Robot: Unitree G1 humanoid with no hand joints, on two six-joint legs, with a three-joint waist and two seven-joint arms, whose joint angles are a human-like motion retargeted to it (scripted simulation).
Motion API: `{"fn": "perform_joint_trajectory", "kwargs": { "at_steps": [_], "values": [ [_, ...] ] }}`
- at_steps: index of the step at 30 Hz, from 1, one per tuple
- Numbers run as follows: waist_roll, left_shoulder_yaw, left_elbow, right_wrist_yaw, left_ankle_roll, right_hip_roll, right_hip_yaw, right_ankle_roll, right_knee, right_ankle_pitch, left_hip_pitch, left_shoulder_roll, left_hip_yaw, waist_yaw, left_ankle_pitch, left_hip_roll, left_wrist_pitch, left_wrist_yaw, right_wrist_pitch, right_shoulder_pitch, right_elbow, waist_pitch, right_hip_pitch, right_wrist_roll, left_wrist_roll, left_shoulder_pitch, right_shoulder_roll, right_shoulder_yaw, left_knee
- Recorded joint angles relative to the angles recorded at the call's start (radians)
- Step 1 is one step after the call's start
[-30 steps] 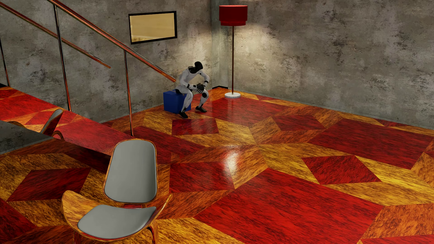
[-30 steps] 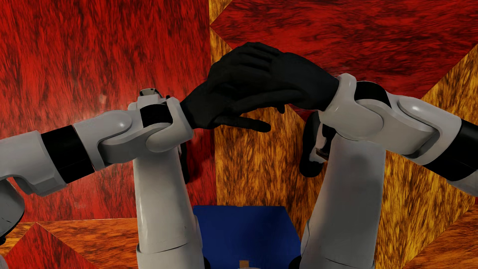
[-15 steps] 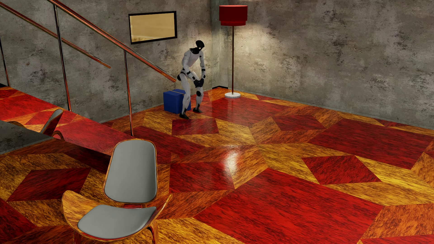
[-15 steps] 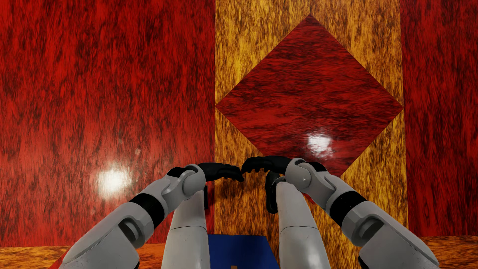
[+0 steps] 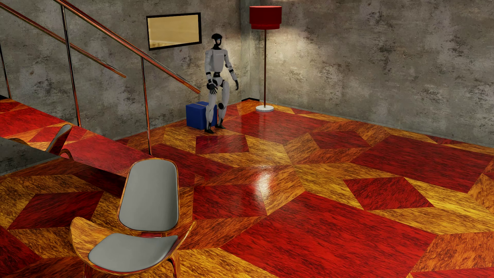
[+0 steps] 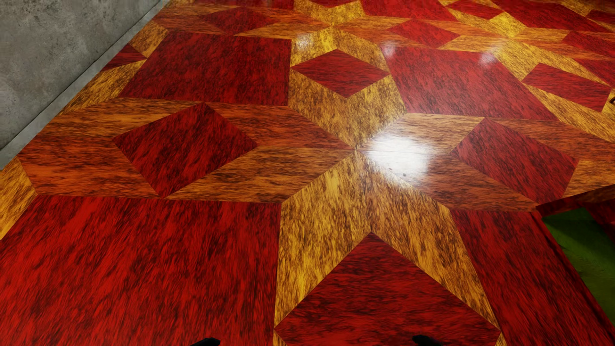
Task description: Get up from the dark blue box
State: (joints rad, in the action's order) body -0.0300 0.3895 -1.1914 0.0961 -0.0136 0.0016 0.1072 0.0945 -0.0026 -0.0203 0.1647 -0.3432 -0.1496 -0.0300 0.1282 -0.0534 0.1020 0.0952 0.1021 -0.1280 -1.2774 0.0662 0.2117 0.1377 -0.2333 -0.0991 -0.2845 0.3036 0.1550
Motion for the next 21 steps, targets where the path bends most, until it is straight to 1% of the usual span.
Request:
{"fn": "perform_joint_trajectory", "kwargs": {
  "at_steps": [1,5,8,11,12,15,17,21],
  "values": [
    [0.0,-0.003,-0.02,-0.001,-0.003,-0.001,0.001,0.002,0.004,0.008,0.005,-0.002,0.0,-0.002,0.004,-0.002,-0.005,-0.008,-0.003,0.017,-0.013,-0.013,0.004,0.001,-0.01,0.005,0.008,-0.015,0.001],
    [-0.003,-0.036,0.05,0.061,-0.003,-0.005,0.003,0.01,0.004,0.026,0.018,-0.047,0.006,-0.006,0.016,-0.005,0.024,0.036,0.024,0.094,0.061,-0.049,0.021,0.022,-0.002,0.062,0.025,-0.032,0.003],
    [-0.005,-0.04,0.078,0.091,-0.003,-0.006,-0.012,0.005,0.004,0.03,0.015,-0.045,0.023,-0.005,0.016,-0.01,0.028,0.042,0.035,0.123,0.108,-0.066,0.021,0.034,-0.001,0.081,0.049,-0.033,0.004],
    [-0.008,-0.035,0.073,0.061,-0.009,-0.009,-0.027,-0.008,0.011,0.024,0.013,-0.018,0.056,-0.004,0.04,-0.01,0.016,0.028,0.023,0.118,0.096,-0.071,0.007,0.02,0.008,0.076,0.063,-0.038,-0.004],
    [-0.006,-0.037,0.078,0.066,-0.006,-0.011,-0.028,-0.007,0.018,0.024,0.015,-0.01,0.061,-0.006,0.04,-0.007,0.014,0.032,0.022,0.114,0.096,-0.07,0.001,0.017,0.01,0.077,0.055,-0.029,-0.007],
    [-0.002,-0.037,0.118,0.076,0.005,-0.007,-0.025,-0.012,0.014,0.023,0.017,-0.002,0.049,-0.007,0.017,-0.003,0.026,0.045,0.032,0.1,0.108,-0.061,0.007,0.027,0.005,0.09,0.029,-0.011,-0.004],
    [-0.001,-0.031,0.126,0.058,0.009,-0.004,-0.02,-0.011,0.005,0.022,0.019,0.0,0.033,-0.006,0.012,-0.001,0.033,0.06,0.027,0.095,0.096,-0.057,0.015,0.013,0.002,0.093,0.024,-0.015,-0.004],
    [-0.003,-0.02,0.093,0.042,0.012,-0.002,-0.015,-0.009,0.003,0.026,0.023,0.004,0.021,-0.005,0.015,0.002,0.027,0.05,0.023,0.086,0.074,-0.055,0.018,0.001,-0.006,0.08,0.025,-0.017,-0.004]
  ]
}}
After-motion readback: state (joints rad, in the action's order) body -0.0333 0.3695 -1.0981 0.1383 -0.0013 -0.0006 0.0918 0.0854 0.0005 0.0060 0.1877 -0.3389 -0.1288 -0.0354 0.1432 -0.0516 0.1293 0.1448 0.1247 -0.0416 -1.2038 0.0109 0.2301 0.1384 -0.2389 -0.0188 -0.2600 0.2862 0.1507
